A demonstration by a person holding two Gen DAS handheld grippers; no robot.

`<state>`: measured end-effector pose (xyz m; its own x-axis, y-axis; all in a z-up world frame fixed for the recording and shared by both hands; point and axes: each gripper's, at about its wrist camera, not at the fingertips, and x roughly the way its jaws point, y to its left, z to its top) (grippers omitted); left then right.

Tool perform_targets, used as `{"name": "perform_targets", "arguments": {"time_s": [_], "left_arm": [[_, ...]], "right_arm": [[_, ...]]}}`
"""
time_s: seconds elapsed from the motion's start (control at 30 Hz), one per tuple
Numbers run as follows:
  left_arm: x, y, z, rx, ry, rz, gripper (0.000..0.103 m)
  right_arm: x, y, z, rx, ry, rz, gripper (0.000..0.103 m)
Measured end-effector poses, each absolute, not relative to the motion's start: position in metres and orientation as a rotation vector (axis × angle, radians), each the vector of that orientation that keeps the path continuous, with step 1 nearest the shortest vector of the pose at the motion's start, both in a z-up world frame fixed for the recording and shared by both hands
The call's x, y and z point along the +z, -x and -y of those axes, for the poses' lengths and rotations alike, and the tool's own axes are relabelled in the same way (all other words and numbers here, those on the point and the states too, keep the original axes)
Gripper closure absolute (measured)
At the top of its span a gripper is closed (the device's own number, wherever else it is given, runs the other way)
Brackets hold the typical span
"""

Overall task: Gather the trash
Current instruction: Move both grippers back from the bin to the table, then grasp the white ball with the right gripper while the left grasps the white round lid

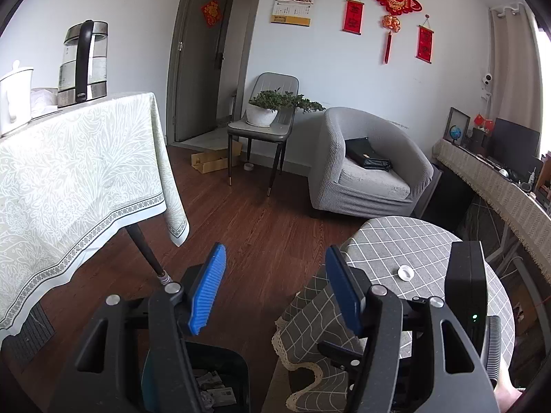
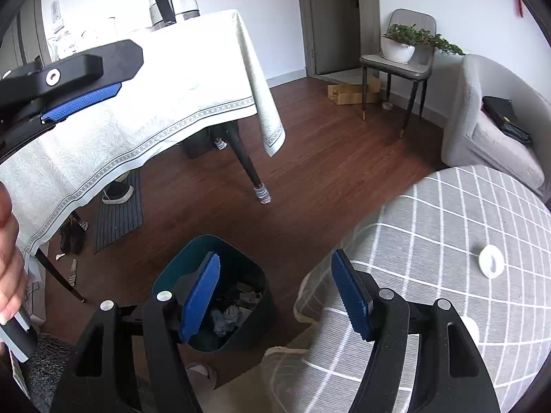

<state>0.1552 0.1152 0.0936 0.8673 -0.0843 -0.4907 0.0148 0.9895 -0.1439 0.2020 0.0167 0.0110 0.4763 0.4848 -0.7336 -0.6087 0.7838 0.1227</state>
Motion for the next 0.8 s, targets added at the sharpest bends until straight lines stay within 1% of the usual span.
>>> {"name": "perform_targets", "arguments": {"time_s": [0.4, 0.6, 0.67, 0.8], "left_arm": [[0.083, -0.176, -0.083, -0.097, 0.138, -0.555, 0.034], [0.075, -0.189, -0.056, -0.143, 0.124, -0.588, 0.030], [0.071, -0.194, -0.048, -0.153, 0.118, -0.598, 0.029], [0.065, -0.203, -0.038, -0.171, 0.130, -0.617, 0.028]], "right_arm": [[0.006, -0.218, 0.077, 0.494, 0.101, -0.862, 0.035], [-0.002, -0.215, 0.090, 0.469, 0.110, -0.887, 0.035], [-0.006, -0.215, 0.090, 0.465, 0.130, -0.899, 0.040], [-0.013, -0.215, 0.095, 0.458, 0.143, -0.914, 0.046]]}}
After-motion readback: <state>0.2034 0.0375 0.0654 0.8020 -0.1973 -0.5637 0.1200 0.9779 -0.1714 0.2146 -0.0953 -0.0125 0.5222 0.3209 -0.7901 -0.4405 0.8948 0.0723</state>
